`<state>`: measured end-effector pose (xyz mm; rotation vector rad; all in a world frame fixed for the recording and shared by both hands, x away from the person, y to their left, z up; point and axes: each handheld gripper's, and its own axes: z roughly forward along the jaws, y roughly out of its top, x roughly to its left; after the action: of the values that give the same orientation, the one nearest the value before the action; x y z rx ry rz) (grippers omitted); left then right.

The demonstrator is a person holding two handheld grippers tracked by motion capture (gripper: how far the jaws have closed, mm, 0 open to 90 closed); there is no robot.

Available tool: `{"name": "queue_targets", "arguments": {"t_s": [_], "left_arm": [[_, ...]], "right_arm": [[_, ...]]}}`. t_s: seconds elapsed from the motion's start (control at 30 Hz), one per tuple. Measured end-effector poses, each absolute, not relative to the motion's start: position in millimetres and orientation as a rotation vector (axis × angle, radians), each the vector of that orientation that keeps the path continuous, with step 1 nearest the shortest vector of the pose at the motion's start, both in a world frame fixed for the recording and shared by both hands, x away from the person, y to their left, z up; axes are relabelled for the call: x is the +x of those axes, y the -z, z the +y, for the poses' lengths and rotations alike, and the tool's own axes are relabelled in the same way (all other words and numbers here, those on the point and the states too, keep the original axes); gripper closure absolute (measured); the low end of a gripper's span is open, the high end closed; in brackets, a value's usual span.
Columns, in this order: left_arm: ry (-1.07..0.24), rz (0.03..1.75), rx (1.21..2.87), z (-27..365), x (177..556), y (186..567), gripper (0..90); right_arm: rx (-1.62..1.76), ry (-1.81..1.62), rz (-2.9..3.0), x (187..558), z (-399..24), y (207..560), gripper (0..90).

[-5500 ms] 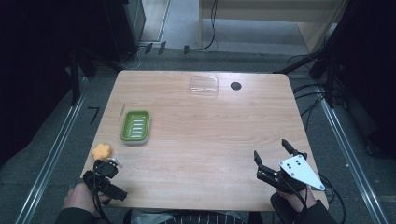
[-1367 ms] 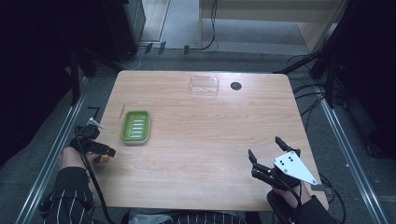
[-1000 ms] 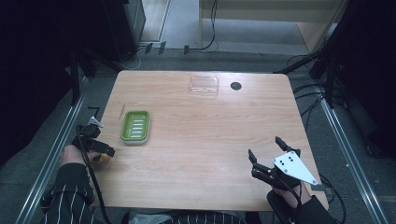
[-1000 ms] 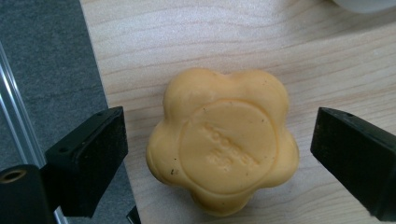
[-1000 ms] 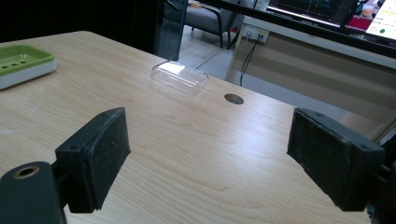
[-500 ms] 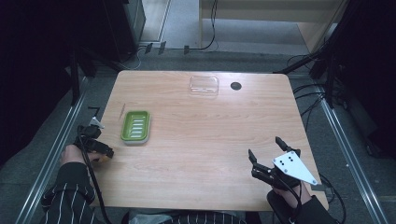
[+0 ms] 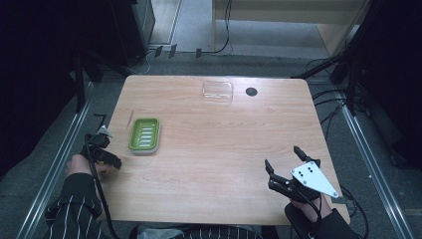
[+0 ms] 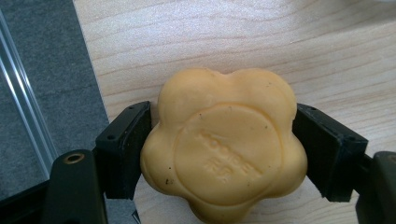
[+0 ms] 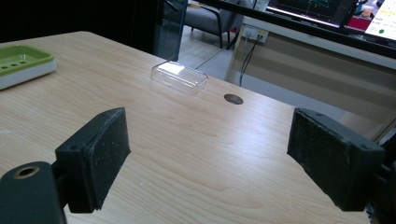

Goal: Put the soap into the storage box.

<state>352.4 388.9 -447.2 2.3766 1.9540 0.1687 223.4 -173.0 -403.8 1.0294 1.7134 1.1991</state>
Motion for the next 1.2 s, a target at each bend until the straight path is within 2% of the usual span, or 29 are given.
{"name": "queue_targets", "arguments": {"t_s": [1.2], "left_arm": [[-0.255, 1.895, 2.343, 391.9, 353.4, 436.5, 25.9]], "right_arm": [[1.025, -1.198, 1.716, 223.7, -172.6, 403.7, 13.3]]}}
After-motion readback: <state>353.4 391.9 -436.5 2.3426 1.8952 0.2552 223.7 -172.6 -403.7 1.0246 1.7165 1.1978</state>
